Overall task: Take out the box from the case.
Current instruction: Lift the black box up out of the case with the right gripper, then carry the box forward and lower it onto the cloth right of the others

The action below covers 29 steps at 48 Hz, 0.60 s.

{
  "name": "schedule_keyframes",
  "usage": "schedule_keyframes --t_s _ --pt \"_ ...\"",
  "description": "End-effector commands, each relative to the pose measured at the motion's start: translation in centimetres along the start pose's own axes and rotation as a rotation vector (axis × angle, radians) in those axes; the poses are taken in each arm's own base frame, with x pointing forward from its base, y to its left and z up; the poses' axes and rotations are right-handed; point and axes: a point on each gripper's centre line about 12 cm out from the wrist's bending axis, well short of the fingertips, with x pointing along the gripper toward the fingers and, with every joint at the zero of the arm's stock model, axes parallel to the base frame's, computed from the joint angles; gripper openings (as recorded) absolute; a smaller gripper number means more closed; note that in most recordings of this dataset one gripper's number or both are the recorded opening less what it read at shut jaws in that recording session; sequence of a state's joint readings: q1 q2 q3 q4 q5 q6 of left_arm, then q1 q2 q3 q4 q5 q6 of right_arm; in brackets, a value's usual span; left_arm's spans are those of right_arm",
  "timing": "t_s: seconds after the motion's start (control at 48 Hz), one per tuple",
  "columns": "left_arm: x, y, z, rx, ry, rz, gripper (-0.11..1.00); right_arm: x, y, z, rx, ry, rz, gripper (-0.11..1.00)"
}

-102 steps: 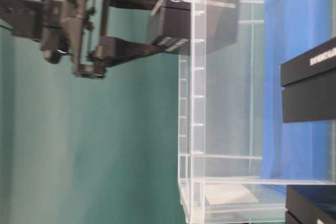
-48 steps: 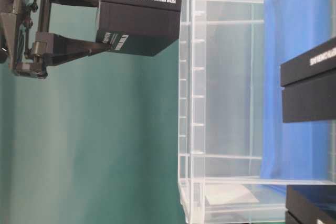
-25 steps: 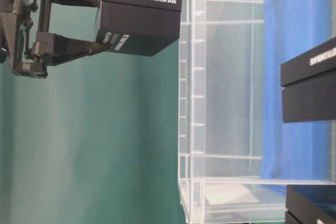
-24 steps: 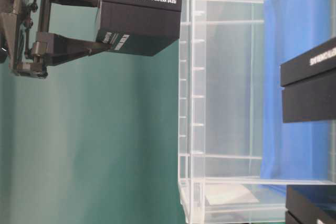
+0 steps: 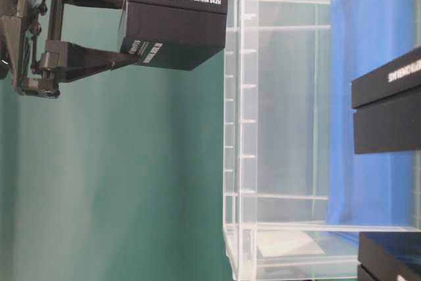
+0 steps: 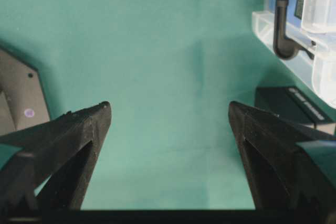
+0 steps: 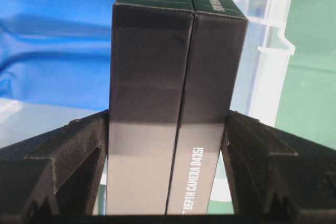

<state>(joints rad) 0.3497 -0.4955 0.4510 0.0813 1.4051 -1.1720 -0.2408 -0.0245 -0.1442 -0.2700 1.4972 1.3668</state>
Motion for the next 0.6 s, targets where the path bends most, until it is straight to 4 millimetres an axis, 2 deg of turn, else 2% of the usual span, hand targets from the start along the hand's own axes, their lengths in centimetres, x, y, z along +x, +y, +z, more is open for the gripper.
schedule_keyframes --t_s 0.0,0.229,0.583 --pt "-0.5 -0.1 0.1 0.002 -0.008 -0.018 0.96 -2.6 -0.3 0.4 0.011 -0.019 0.067 0.67" --pt "-0.6 -0.1 0.1 0.001 -0.008 -0.02 0.96 -3.5 -0.4 -0.7 -0.008 -0.012 0.081 0.67" --pt "-0.5 -0.2 0.1 0.0 -0.008 -0.018 0.96 -4.2 -0.2 -4.1 -0.033 0.012 0.056 0.67"
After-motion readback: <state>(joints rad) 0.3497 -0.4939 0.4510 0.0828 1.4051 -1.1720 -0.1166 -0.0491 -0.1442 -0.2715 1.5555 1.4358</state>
